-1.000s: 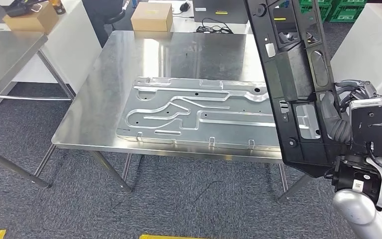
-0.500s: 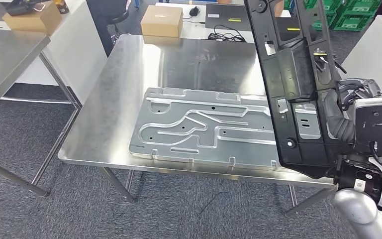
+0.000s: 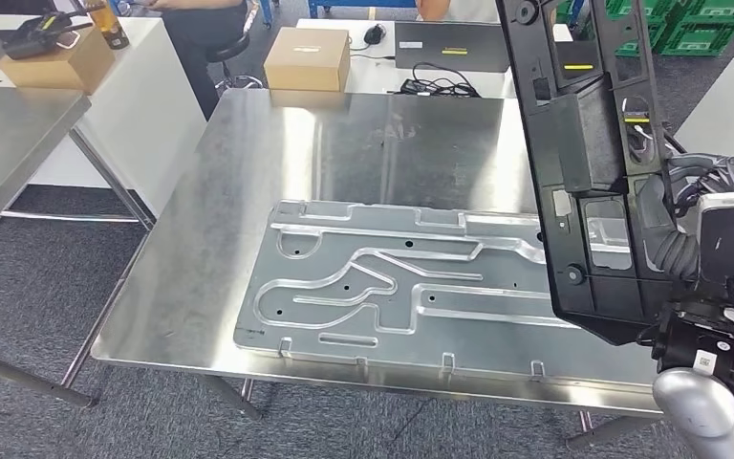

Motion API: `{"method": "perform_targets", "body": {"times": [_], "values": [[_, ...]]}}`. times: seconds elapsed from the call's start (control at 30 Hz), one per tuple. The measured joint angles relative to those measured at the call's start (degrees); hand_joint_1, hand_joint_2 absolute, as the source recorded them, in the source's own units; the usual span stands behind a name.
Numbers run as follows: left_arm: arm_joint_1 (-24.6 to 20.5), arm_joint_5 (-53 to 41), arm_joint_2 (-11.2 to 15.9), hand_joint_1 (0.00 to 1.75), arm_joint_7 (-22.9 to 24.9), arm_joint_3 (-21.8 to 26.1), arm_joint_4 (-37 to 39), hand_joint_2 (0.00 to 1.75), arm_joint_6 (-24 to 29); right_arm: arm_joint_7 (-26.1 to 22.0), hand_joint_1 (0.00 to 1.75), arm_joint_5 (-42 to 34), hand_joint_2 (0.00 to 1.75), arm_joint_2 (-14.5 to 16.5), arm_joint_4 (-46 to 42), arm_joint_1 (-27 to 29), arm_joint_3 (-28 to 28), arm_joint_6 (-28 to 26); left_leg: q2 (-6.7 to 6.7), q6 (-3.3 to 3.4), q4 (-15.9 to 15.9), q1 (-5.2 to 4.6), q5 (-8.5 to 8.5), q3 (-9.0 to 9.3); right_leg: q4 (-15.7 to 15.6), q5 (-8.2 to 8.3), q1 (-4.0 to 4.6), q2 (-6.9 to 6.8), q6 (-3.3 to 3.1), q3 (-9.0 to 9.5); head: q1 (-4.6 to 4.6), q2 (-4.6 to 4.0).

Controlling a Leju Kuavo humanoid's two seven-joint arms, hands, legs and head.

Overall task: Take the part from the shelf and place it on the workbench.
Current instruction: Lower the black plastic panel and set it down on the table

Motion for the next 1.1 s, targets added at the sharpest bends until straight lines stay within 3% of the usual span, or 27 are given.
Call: {"method": "perform_targets", "body": {"times": [0.07, 0.1, 0.13, 0.17, 0.23, 0.27, 0.3, 0.4, 0.53, 0.67, 0.73, 0.8, 0.83, 0.87, 0.93, 0.97, 1.1], "values": [[0.01, -0.27, 0.0, 0.0, -0.35, -0.08, 0.0, 0.0, 0.0, 0.0, 1.75, 0.01, 1.75, 0.0, -0.04, 0.18, -0.06, 0.01, 0.09, -0.66, 5.53, 0.51, -2.98, -4.91, 0.0, -1.18, -0.02, 0.06, 0.01, 1.22, 0.01, 0.0], [0.01, -0.36, 0.0, 0.0, -0.5, -0.13, 0.0, 0.0, 0.0, 0.0, 1.75, 0.01, 1.75, 0.0, -0.05, 0.3, -0.08, 0.01, 0.16, -0.79, 6.0, 0.65, -3.61, -6.33, 0.0, -1.82, -0.02, 0.08, 0.08, 1.99, 0.01, 0.0], [0.02, -0.42, 0.0, 0.0, -0.61, -0.2, 0.0, 0.0, -0.01, 0.0, 1.75, 0.01, 1.75, 0.01, -0.05, 0.38, -0.09, 0.01, 0.22, -0.74, 4.41, 0.7, -2.77, -6.82, -0.01, -2.51, -0.01, 0.09, 0.18, 2.91, 0.0, 0.0], [0.02, -0.43, 0.0, 0.0, -0.72, -0.26, 0.0, 0.0, -0.04, -0.01, 1.75, 0.01, 1.75, 0.01, -0.07, 0.43, -0.11, 0.01, 0.26, -0.51, 1.23, 0.65, -0.51, -6.57, -0.03, -3.22, 0.01, 0.09, 0.31, 3.9, 0.0, 0.0], [0.13, -0.49, 0.05, 0.0, -0.89, -0.38, 0.01, 0.0, -0.12, -0.01, 1.75, 0.02, 1.75, 0.02, -0.06, 0.49, -0.15, 0.01, 0.3, 0.46, -6.25, 0.24, 6.3, -5.47, -0.2, -4.54, -0.01, 0.07, 0.68, 5.58, -0.01, 0.0], [0.18, -0.53, 0.08, 0.0, -0.96, -0.43, 0.01, 0.0, -0.15, -0.03, 1.75, 0.05, 1.75, 0.02, -0.07, 0.5, -0.18, 0.0, 0.23, 1.05, -8.6, -0.17, 8.62, -5.13, -0.43, -4.97, -0.05, 0.07, 0.99, 6.17, -0.02, 0.0], [0.22, -0.62, 0.1, 0.0, -1.04, -0.5, 0.01, 0.0, -0.07, -0.01, 1.75, 0.06, 1.75, 0.03, -0.08, 0.57, -0.2, -0.01, 0.18, 1.69, -9.77, -0.49, 10.04, -4.81, -0.79, -5.25, -0.13, 0.12, 1.35, 6.6, -0.03, 0.0], [0.14, -1.83, 0.03, 0.0, -2.88, -0.8, 0.01, 0.0, 1.7, 0.37, 1.75, 0.4, 1.75, -0.11, -0.3, 0.99, -0.47, -0.01, -0.07, 2.73, -11.39, -0.74, 10.58, -3.17, -2.24, -5.27, -0.11, 0.18, 2.27, 8.01, 0.06, 0.01], [-0.11, -3.49, -0.49, 0.0, -8.99, -1.22, -0.02, 0.0, 4.58, 1.58, 0.0, 1.13, 0.0, -0.81, -1.09, 1.82, -1.28, -0.03, -0.49, 2.07, -12.52, -0.24, 10.75, -1.71, -2.9, -3.68, 0.31, -0.07, 1.95, 9.0, 0.31, 0.02], [0.0, -3.45, -1.27, 0.0, -10.94, -1.31, -0.02, 0.0, 5.58, 2.36, 0.0, 1.16, 0.0, -1.52, -1.98, 3.05, -2.21, -0.03, -0.72, 1.86, -12.62, -0.05, 10.12, -1.85, -2.98, -3.56, 0.41, -0.09, 1.77, 9.11, 0.33, 0.02], [0.02, -3.43, -1.41, 0.0, -11.12, -1.32, -0.02, 0.87, 5.6, 2.4, 0.0, 1.16, 0.0, -1.7, -2.17, 3.41, -2.45, -0.03, -0.71, 1.99, -12.62, -0.15, 10.02, -1.89, -3.11, -3.6, 0.39, -0.1, 1.6, 9.11, 0.33, 0.02], [-0.03, -3.46, -1.42, 0.0, -11.17, -1.32, -0.02, 1.75, 5.4, 2.37, 0.0, 1.14, 0.0, -1.82, -2.38, 3.58, -2.57, -0.03, -0.64, 2.18, -12.55, -0.35, 9.93, -1.95, -3.83, -4.18, 0.36, -0.12, 0.91, 9.43, 0.33, 0.02], [-0.06, -3.52, -1.42, 0.0, -11.17, -1.32, -0.02, 1.31, 5.04, 2.29, 0.0, 1.12, 0.0, -1.85, -2.48, 3.6, -2.65, -0.03, -0.58, 2.28, -12.47, -0.48, 9.91, -2.03, -4.39, -4.72, 0.32, -0.14, 0.66, 9.71, 0.33, 0.02], [-0.09, -3.54, -1.4, 0.0, -11.15, -1.32, -0.02, 0.87, 4.57, 2.19, 0.0, 1.07, 0.0, -1.85, -2.56, 3.59, -2.74, -0.03, -0.52, 2.39, -12.4, -0.59, 9.91, -2.11, -4.89, -5.08, 0.23, -0.17, 0.99, 9.98, 0.33, 0.02], [-0.17, -3.31, -1.38, 0.0, -10.74, -1.32, -0.02, 0.0, 3.51, 1.92, 0.0, 0.97, 0.0, -1.86, -2.64, 3.55, -2.84, -0.03, -0.39, 2.57, -12.32, -0.72, 10.01, -2.18, -5.37, -5.33, 0.06, -0.21, 2.26, 10.21, 0.31, 0.02], [-0.19, -3.11, -1.38, 0.0, -10.31, -1.32, -0.02, 0.0, 3.08, 1.8, 0.0, 0.93, 0.0, -1.86, -2.64, 3.54, -2.85, -0.03, -0.34, 2.63, -12.33, -0.7, 10.09, -2.15, -5.38, -5.19, 0.03, -0.21, 2.82, 10.22, 0.3, 0.02], [-0.16, -2.05, -1.35, 0.0, -7.47, -1.32, -0.02, 0.0, 0.33, 1.08, 0.0, 0.74, 0.0, -1.86, -2.64, 3.49, -2.85, -0.03, -0.28, 2.45, -12.39, -0.42, 10.46, -2.02, -5.33, -4.98, 0.32, -0.21, 2.76, 10.27, 0.3, 0.02]]}}
